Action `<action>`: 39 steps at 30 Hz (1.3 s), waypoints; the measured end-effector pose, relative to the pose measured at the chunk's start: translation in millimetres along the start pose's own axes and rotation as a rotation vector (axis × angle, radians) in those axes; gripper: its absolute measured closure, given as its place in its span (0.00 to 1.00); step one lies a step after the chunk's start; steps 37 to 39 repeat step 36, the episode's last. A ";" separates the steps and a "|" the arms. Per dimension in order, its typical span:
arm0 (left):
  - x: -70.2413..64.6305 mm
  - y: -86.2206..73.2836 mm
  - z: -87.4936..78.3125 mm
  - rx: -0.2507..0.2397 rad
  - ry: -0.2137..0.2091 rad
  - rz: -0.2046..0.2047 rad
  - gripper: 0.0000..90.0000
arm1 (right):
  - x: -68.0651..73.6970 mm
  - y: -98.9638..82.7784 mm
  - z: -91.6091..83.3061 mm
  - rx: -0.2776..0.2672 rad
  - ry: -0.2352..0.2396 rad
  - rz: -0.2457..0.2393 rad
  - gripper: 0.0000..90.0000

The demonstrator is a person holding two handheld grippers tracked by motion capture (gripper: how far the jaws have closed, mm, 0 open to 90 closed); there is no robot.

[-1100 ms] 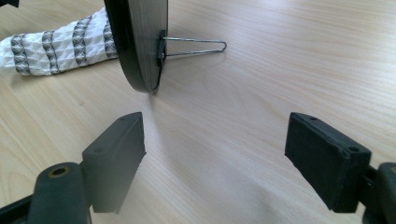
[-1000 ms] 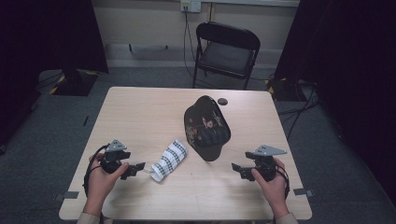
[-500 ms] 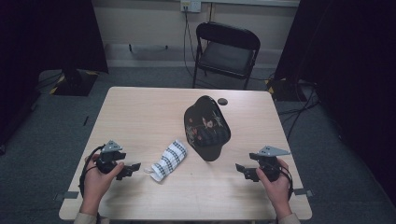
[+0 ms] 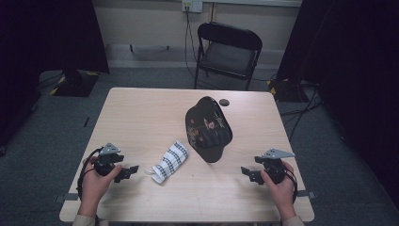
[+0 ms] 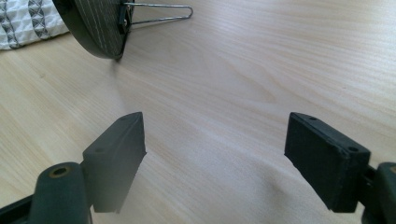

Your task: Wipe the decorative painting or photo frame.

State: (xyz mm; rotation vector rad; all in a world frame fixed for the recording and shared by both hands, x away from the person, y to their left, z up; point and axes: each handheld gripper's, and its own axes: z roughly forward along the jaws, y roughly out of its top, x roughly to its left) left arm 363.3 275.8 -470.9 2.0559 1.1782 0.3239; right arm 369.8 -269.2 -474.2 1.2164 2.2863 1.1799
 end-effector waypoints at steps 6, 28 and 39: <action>3.1 -4.8 2.6 0.020 0.000 0.015 0.21 | -3.2 -3.9 2.3 0.022 -0.001 -0.008 0.23; 4.1 -12.9 11.4 0.050 0.009 0.032 0.22 | -10.4 -16.7 10.6 0.068 -0.030 -0.016 0.23; 3.6 -12.5 10.3 0.050 0.010 0.038 0.22 | -8.4 -15.0 11.0 0.084 -0.037 -0.037 0.22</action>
